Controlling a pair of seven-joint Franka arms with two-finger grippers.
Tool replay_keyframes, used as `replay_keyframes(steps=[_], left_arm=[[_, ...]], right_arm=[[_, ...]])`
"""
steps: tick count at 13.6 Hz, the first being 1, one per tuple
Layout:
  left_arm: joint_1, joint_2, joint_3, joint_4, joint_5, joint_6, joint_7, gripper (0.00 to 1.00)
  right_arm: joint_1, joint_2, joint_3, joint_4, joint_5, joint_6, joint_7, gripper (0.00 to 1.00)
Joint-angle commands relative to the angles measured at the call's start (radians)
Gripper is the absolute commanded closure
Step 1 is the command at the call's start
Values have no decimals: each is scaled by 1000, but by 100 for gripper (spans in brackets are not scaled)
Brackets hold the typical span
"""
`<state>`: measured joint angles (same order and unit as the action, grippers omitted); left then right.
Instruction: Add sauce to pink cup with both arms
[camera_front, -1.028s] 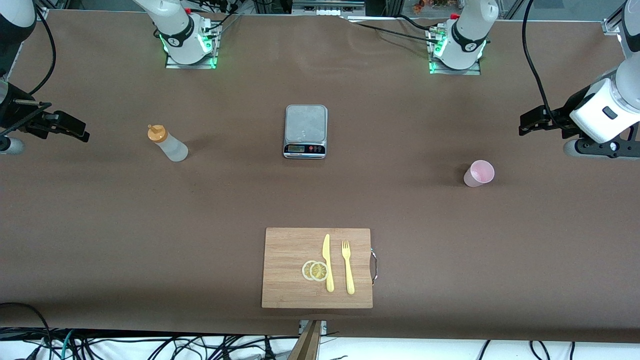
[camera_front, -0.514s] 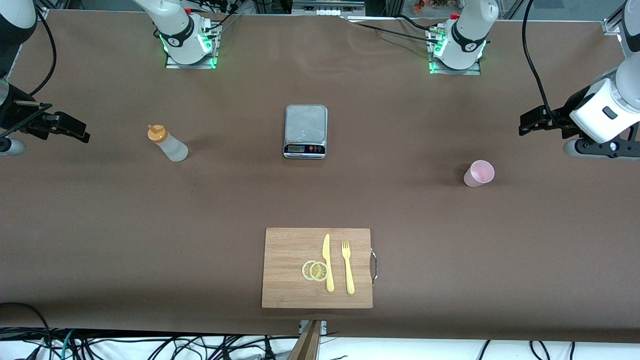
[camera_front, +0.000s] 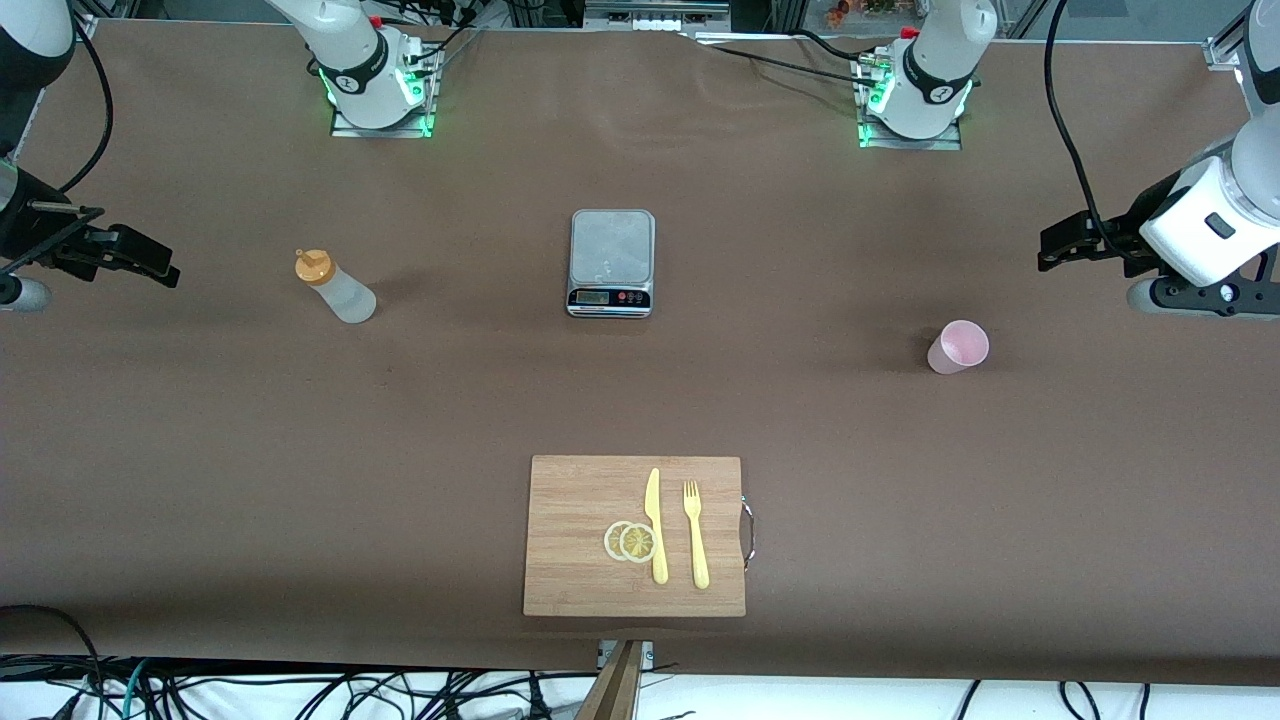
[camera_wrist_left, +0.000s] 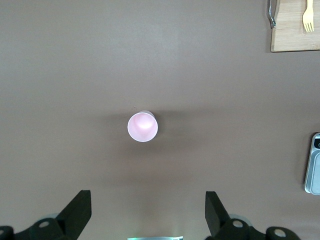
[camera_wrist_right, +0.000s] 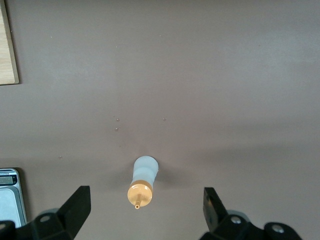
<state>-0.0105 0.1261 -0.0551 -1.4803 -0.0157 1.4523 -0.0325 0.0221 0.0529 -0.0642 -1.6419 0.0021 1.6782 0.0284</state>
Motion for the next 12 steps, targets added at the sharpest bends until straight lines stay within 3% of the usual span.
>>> replay_keyframes(steps=[1,12], left_arm=[[-2,13,1,32,-13,-23,-7,0],[15,43,5,32,-13,-23,-1,0]], right_arm=[[-2,-5,4,-1,15,6,1,0],[-2,-5,6,-1,15,6,1,0]])
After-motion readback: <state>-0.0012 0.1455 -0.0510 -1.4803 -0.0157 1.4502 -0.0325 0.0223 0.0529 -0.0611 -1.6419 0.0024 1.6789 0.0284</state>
